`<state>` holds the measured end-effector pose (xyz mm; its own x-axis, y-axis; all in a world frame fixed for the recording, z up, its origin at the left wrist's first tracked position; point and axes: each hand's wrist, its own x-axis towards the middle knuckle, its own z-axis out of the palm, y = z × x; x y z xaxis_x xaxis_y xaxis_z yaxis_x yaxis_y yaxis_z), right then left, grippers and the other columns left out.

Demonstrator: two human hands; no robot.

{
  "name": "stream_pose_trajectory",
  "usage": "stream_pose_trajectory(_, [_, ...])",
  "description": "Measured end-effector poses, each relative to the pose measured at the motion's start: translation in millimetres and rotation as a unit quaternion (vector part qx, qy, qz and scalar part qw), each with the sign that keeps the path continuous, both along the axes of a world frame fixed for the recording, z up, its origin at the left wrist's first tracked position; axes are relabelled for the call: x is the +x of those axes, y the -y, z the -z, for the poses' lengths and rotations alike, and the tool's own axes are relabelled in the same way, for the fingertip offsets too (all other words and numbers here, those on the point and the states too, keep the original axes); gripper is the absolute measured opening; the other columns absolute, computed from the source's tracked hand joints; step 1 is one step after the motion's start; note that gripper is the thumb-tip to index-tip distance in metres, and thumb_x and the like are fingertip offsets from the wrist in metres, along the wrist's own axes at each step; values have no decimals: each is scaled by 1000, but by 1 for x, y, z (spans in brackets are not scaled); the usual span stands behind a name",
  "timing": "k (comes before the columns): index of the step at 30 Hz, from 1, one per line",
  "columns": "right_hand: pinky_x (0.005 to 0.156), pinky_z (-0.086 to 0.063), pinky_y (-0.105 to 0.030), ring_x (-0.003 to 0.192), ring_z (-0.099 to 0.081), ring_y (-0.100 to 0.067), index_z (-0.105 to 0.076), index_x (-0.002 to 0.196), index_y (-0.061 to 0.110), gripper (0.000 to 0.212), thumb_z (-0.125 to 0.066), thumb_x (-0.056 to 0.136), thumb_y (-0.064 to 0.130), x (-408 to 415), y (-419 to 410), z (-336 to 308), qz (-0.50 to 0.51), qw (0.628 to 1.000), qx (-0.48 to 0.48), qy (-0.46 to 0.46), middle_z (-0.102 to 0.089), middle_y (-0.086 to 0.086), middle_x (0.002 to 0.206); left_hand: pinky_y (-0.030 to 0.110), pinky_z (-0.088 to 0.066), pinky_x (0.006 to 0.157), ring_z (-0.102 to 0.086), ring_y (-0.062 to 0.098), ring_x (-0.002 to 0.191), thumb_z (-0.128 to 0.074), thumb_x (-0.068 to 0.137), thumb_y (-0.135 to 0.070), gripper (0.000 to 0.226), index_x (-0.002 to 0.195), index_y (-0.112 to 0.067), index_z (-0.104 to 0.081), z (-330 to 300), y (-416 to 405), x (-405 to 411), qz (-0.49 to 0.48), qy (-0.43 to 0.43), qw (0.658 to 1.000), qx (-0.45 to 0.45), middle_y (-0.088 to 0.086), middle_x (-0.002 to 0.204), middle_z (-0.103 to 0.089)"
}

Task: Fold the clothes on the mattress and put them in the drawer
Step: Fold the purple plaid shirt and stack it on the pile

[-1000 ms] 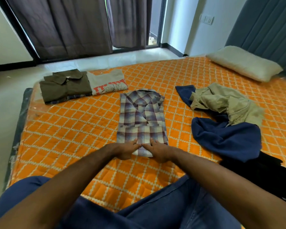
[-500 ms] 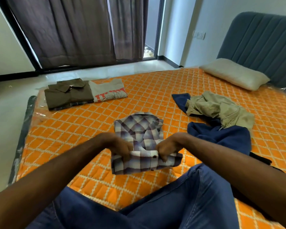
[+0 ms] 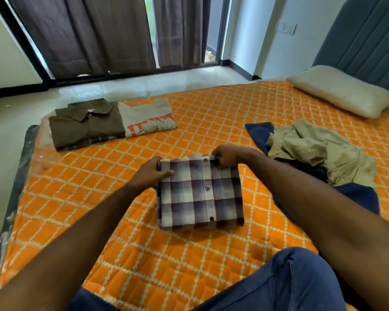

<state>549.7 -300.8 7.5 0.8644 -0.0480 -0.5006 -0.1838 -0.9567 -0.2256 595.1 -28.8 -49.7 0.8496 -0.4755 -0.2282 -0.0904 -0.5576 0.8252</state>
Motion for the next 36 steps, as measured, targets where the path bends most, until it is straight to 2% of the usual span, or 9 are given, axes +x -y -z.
stream_pose_trajectory(6, [78, -50, -42, 98, -57, -33, -62, 123, 11, 28, -58, 95, 11, 31, -3, 46, 25, 997, -31, 60, -65, -13, 122, 52, -54, 77, -64, 31, 96, -67, 97, -27, 35, 119, -6, -48, 45, 8, 14, -74, 48, 996, 0, 12, 110, -62])
stream_pose_trajectory(10, [104, -39, -58, 113, -58, -36, -60, 112, 18, 19, -61, 93, 15, 39, 3, 64, 89, 990, -68, 86, -62, -7, 108, 33, -52, 60, -63, 19, 82, -64, 99, -24, 44, 134, -12, -41, 56, 25, 29, -66, 59, 996, -1, 6, 109, -59])
stream_pose_trajectory(13, [110, -29, -59, 126, -46, -36, -51, 130, 17, 34, -59, 97, 20, 28, -10, 84, 130, 965, -81, 211, -53, -10, 131, 19, -46, 61, -58, 14, 82, -62, 100, -18, 46, 139, -10, -40, 67, 30, 25, -87, 77, 993, -9, -1, 106, -56])
stream_pose_trajectory(16, [120, -17, -58, 144, -33, -31, -40, 149, 19, 50, -44, 105, 43, -14, -48, 110, 73, 932, -42, 353, -40, -6, 153, 34, -53, 67, -59, 11, 81, -62, 99, -17, 39, 133, -14, -43, 82, 31, 22, -117, 120, 986, -11, -2, 103, -60])
stream_pose_trajectory(21, [116, 15, -70, 154, 25, -29, 0, 163, 36, 87, -19, 92, 84, -61, -77, 169, 4, 959, -74, 273, 19, -3, 169, 33, -55, 63, -63, 10, 82, -62, 98, -15, 37, 130, -16, -44, 90, 33, 23, -171, 92, 980, -39, -2, 101, -63])
stream_pose_trajectory(26, [112, 12, -76, 152, 29, -32, 9, 161, 40, 91, -22, 89, 87, -52, -72, 191, 1, 964, -60, 260, 26, -4, 167, 45, -44, 93, -48, 29, 115, -73, 90, -32, 55, 132, -10, -47, 101, 24, 6, -223, 153, 959, 88, 13, 129, -47])
stream_pose_trajectory(28, [112, 15, -75, 152, 29, -31, 9, 160, 40, 91, -23, 89, 87, -53, -71, 195, 3, 966, -46, 255, 26, -3, 167, 49, -37, 103, -38, 36, 130, -81, 79, -48, 81, 138, -8, -41, 105, 23, -8, -254, 99, 954, 126, 15, 139, -40])
stream_pose_trajectory(30, [112, 20, -72, 151, 32, -28, 11, 159, 43, 90, -25, 89, 86, -51, -67, 196, 12, 970, -25, 240, 29, 0, 166, 49, -43, 104, -46, 33, 129, -86, 74, -47, 93, 140, -7, -34, 104, 25, -13, -232, 5, 972, 47, 12, 138, -45])
stream_pose_trajectory(36, [112, 28, -63, 150, 33, -19, 9, 158, 50, 80, -24, 92, 82, -40, -58, 180, 49, 985, 80, 145, 31, 12, 164, 48, -57, 89, -62, 32, 118, -86, 77, -8, 72, 137, -8, -46, 88, 24, -24, -185, -191, 952, -151, 7, 128, -62])
